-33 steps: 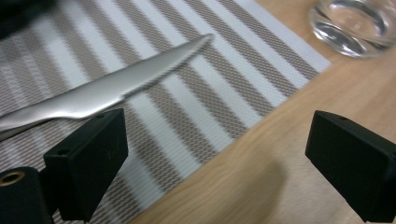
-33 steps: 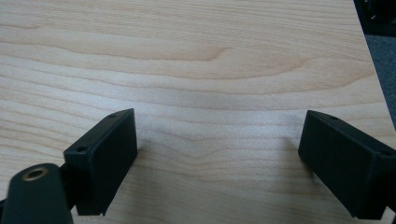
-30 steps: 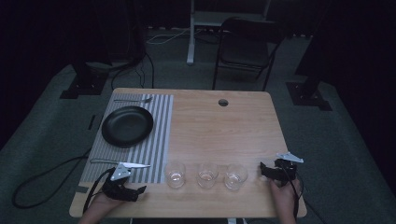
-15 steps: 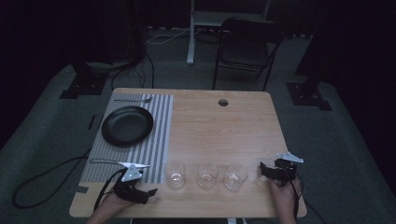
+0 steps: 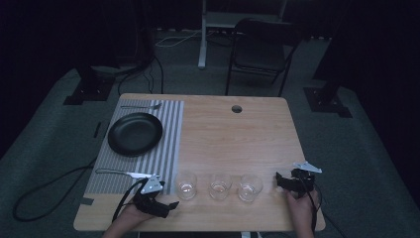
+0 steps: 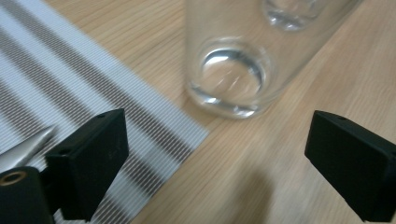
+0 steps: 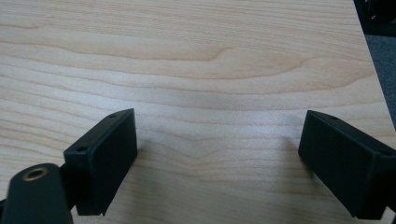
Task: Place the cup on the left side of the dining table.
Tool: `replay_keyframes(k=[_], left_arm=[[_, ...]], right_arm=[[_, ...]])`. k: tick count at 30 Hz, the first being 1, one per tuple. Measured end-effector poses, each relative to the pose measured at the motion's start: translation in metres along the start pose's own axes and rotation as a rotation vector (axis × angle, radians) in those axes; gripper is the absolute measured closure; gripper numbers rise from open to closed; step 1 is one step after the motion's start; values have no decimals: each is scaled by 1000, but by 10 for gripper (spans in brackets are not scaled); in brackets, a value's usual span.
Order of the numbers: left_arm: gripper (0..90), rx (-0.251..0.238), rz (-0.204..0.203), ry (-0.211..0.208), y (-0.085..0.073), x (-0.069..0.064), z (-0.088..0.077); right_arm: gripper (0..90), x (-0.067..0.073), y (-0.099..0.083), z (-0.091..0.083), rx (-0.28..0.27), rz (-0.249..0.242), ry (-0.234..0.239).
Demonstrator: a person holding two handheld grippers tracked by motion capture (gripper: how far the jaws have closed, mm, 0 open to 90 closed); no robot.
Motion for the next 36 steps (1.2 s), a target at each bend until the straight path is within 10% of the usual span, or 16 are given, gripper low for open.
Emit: replay_keyframes(k=[36], left_arm=[[77,-210,6,66,46,-11,27]], right_arm=[[112,0,0,0,0,0,0]])
Point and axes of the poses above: each handheld gripper's, and its own axes: z roughly forward along the jaws, y roughly out of its top, x roughly to its left, the point moved 9 cm from there along z, roughly forward along the jaws, and after that the axes turned 4 degrees about z, right-handed, at the moved point
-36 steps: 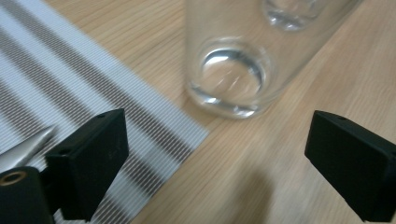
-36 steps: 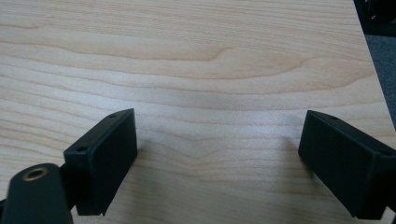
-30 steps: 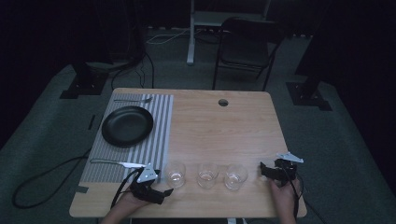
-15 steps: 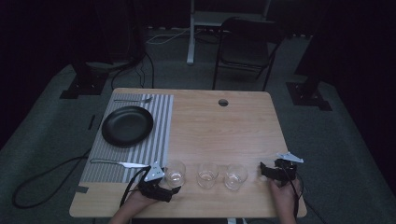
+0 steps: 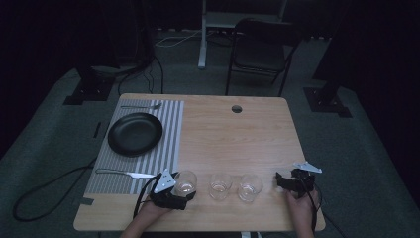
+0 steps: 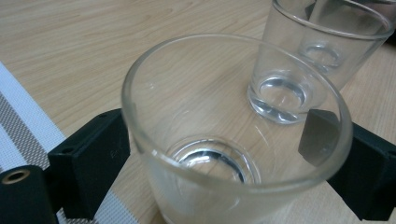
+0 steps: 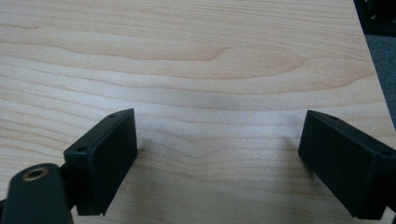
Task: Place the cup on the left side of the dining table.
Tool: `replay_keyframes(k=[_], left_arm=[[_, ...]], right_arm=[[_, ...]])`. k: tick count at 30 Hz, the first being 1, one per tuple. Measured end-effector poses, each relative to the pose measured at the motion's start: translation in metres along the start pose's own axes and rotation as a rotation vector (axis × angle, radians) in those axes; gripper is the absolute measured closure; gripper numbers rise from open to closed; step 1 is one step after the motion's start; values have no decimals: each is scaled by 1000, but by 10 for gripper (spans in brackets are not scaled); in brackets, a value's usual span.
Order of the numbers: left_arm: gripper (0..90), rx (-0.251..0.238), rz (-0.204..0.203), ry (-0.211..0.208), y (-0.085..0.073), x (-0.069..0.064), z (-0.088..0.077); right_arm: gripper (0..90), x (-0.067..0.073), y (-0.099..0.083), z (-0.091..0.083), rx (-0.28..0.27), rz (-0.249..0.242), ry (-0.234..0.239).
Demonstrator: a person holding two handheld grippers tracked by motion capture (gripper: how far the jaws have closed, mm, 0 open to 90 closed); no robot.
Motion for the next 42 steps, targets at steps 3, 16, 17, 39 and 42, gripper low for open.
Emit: replay_keyframes(k=[3,16,17,39,42], left_arm=[[77,-24,7,13,3,0,1],[146,-102,41,50,10,-3,4],[147,-104,42,55,10,-2,4],[186,-45,-3,132,25,22,-14],[186,-48,-8,151,28,32,-19]], right_arm=[[112,0,0,0,0,0,0],[112,0,0,0,0,0,0],[112,0,0,0,0,0,0],[113,0,0,0,0,0,0],[113,0,0,0,0,0,0]])
Point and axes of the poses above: each handheld gripper's, and its own axes: z roughly forward along the jaws, y roughly out of its top, x roughly to its left, the point moved 9 cm from there along z, roughly forward along the jaws, and after that the axes turned 4 degrees about z, right-handed, at the moved point
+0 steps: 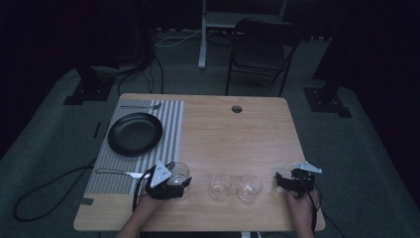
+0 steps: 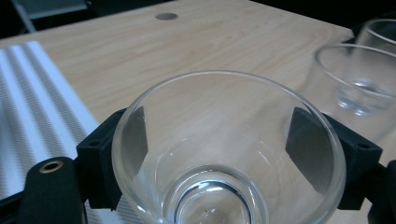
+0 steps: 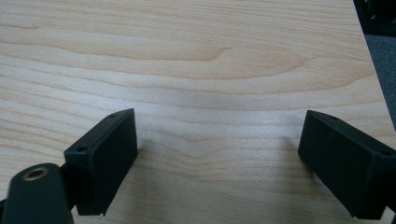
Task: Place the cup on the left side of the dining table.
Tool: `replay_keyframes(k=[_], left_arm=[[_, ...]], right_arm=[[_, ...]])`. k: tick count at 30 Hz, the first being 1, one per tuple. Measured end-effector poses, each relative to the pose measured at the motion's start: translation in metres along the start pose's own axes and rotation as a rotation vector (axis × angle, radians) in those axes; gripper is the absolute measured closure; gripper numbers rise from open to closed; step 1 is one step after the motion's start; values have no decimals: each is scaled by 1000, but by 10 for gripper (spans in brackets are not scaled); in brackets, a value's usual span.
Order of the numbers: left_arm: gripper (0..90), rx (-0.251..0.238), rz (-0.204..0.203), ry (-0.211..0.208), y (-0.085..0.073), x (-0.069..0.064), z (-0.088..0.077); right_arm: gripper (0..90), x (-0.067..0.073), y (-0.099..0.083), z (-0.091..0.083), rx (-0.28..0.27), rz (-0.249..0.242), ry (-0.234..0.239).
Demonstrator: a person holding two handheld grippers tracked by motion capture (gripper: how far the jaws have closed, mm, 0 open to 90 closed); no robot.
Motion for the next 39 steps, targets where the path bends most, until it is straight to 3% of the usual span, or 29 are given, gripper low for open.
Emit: replay_keyframes(k=[4,6,11,20,36,39], left_arm=[[186,5,-3,23,3,12,-3],[186,9,-31,41,5,27,-5],[186,6,-60,65,7,49,-9],[186,13,-93,128,3,78,-8],[186,82,-113,155,-11,103,11],[186,103,-116,176,-16,108,14]], right_arm=[[113,0,0,0,0,0,0],[113,0,0,0,0,0,0],[113,0,0,0,0,-2,0],[113,0,0,0,0,-2,0],[113,0,0,0,-1,-2,0],[113,0,0,0,-1,-2,0]])
Point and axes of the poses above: each handheld gripper's, and its own axes: z roughly forward along the jaws, y roughly out of its top, x roughly to its left, the point moved 9 cm from there along z, roughly forward along the jaws, and after that the axes turned 4 degrees about z, right-handed, at the moved point
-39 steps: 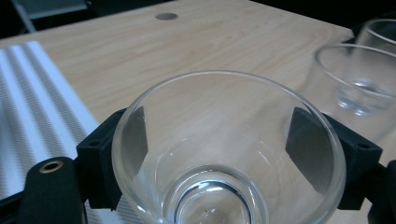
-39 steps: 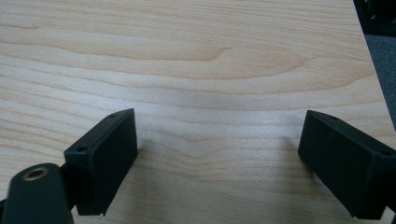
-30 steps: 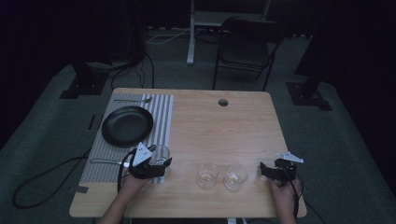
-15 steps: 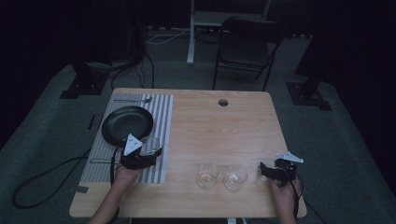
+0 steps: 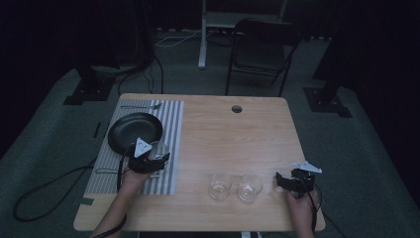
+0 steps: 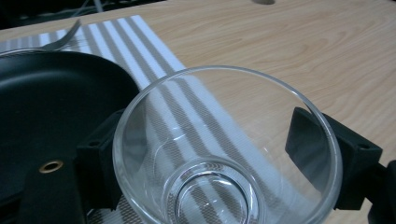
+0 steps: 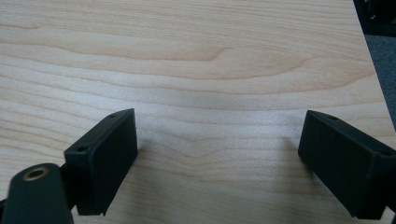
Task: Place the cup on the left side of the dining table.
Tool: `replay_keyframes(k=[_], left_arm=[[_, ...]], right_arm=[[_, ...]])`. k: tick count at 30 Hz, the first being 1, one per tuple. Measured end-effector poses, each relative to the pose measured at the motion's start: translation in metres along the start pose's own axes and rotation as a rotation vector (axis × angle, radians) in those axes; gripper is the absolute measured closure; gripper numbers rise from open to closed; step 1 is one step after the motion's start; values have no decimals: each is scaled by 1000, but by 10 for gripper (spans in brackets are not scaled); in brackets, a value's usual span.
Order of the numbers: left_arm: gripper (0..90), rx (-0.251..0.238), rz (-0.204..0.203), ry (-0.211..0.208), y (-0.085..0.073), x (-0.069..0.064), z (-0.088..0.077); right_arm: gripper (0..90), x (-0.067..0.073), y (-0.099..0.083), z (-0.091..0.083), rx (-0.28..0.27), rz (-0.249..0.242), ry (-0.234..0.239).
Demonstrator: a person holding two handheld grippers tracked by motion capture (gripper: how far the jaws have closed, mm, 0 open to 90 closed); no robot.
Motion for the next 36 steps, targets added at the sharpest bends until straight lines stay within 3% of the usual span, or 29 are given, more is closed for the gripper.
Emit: replay_keyframes(k=[4,13,14,15,17,18,21,22,31,36], left_arm=[[186,21,0,12,-5,4,3],[179,28,-24,-13,-7,3,1],[176,18,-7,21,-6,3,-1],[175,18,-7,21,-6,3,-1],[147,11,19,89,-5,4,-4],[99,11,19,89,-5,4,-4],[71,39,7,87,-7,5,-4],[2,59,-4,44,-10,3,-3],[1,107,-17,66,-21,7,-10],[1,129,-21,76,-32,8,-22]], right_arm=[[113,0,0,0,0,0,0],[113,0,0,0,0,0,0],[113,0,0,0,0,0,0],[113,0,0,0,0,0,0],[113,0,0,0,0,0,0],[113,0,0,0,0,0,0],[113,0,0,0,0,0,0],[114,0,0,0,0,0,0],[113,0,0,0,0,0,0],[113,0,0,0,0,-1,0]])
Point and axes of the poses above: each handheld gripper's, and its own axes: z roughly forward along the jaws, y roughly out of its top, x roughly to its left, the point moved 9 cm from there along z, roughly forward along the jaws, and after that the axes turned 4 degrees about z, right-handed, at the moved point
